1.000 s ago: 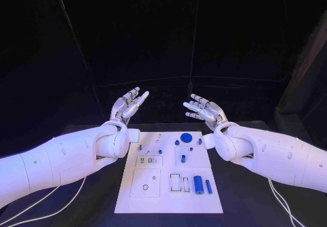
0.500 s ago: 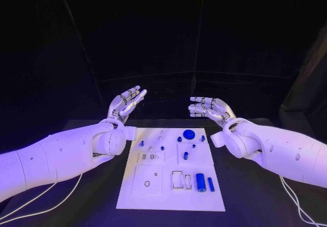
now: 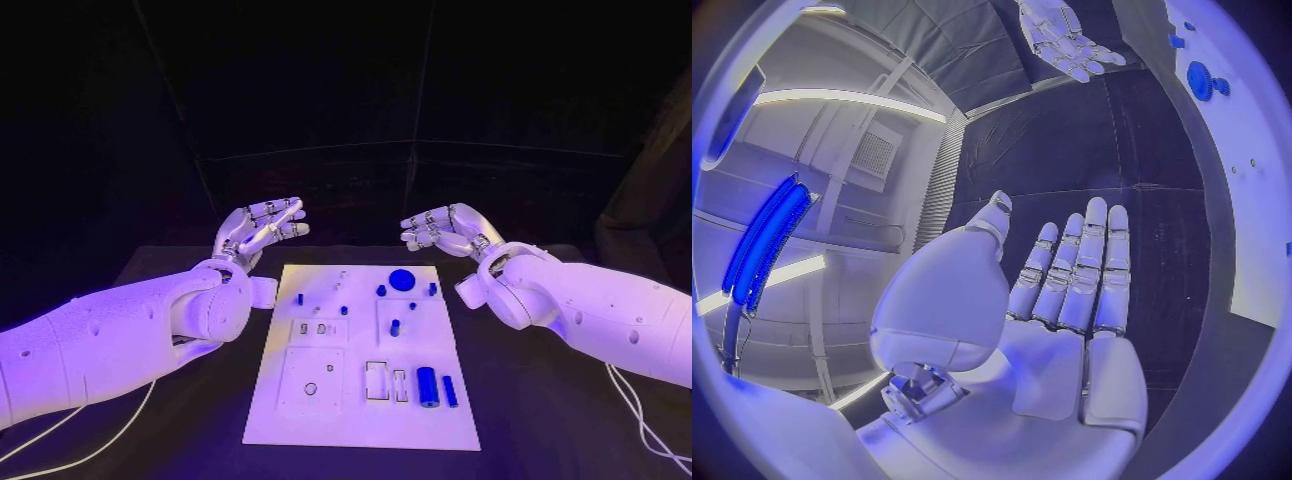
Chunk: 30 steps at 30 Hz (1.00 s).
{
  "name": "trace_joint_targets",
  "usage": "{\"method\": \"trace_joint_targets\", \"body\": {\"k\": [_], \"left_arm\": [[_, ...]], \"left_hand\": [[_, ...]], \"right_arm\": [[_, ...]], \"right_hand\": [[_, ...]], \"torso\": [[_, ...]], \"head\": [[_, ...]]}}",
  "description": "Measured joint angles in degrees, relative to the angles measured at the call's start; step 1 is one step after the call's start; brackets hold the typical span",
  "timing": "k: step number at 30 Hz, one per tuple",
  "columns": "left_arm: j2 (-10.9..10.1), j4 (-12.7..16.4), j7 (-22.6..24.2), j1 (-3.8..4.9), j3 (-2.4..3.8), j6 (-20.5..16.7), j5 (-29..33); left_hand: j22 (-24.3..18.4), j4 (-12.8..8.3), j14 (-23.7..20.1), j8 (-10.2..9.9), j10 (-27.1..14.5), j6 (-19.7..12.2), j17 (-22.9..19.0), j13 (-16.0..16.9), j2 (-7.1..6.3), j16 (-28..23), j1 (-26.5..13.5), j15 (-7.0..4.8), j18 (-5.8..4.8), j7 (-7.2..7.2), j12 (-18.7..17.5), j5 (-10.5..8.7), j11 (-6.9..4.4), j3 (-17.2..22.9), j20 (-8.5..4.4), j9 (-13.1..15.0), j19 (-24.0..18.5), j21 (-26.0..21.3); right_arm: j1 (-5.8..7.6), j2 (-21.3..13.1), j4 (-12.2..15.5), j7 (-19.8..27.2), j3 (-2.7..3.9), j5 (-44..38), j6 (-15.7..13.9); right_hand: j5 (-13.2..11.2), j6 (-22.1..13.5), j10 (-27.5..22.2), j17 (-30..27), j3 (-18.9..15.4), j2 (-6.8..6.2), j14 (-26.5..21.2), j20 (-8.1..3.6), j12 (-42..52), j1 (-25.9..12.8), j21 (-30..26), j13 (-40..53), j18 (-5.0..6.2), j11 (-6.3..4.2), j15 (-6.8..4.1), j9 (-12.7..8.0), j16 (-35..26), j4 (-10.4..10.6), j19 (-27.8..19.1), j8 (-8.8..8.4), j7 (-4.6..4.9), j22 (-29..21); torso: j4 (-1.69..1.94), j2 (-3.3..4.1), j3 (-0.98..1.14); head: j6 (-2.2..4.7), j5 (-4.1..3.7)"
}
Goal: Assemble the parts on the task board
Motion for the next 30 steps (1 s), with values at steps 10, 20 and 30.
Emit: {"method": "trace_joint_targets", "body": {"k": [10, 20, 30], "left_arm": [[-2.9, 5.0, -0.1, -0.04, -0.01, 2.5, -1.9], [-5.0, 8.6, -0.5, -0.05, -0.04, 4.3, -2.9], [-5.6, 10.4, -0.9, -0.05, -0.05, 5.2, -3.2]], "left_hand": [[-0.7, -1.2, 7.8, 1.3, 6.8, 6.1, 2.5, 0.5, 0.53, 0.6, 0.5, -2.43, 0.03, 1.67, 1.4, 0.00, -2.00, -1.2, -2.35, 0.1, 7.0, 0.4], [-1.0, -1.6, 7.8, 1.3, 7.1, 6.1, 2.8, 0.5, 1.06, 0.2, 1.1, -2.44, 0.02, 1.66, 1.4, 0.00, -1.85, -1.4, -2.35, 0.0, 7.4, 0.4], [-1.1, -1.7, 7.8, 1.3, 7.1, 6.1, 2.9, 0.5, 1.06, -0.1, 1.1, -2.44, 0.02, 1.66, 1.4, 0.00, -1.85, -1.3, -2.35, 0.0, 7.4, 0.4]], "right_arm": [[2.23, 1.5, -1.4, -6.5, 0.12, -21.6, 3.0], [3.55, 2.8, -0.6, -14.4, 0.17, -41.5, 7.4], [4.58, 3.4, 0.4, -20.4, 0.22, -51.6, 10.9]], "right_hand": [[0.0, 7.3, 11.3, 5.8, 1.5, -2.21, 18.9, -7.59, -0.4, 2.2, 12.5, 0.4, 0.81, -4.56, -6.67, 0.2, 7.0, -2.2, 19.9, 0.00, -3.09, 5.1], [0.0, 7.2, 10.6, 20.0, 3.6, -4.12, 19.5, -9.05, -2.1, 0.2, 34.3, 0.2, -0.29, -5.20, -7.47, 0.1, 30.2, -2.2, 24.4, -0.64, -3.81, 23.6], [-0.4, 6.7, 8.6, 33.2, 5.1, -4.91, 19.5, -8.22, -2.1, -1.3, 51.0, 0.2, -1.48, -4.73, -7.47, 0.2, 44.8, -1.8, 22.6, -0.64, -3.83, 41.1]], "torso": [[0.81, 2.71, -0.18], [1.14, 5.17, -0.26], [1.27, 6.79, -0.30]], "head": [[0.61, -0.95], [1.41, -1.35], [1.61, -1.34]]}}
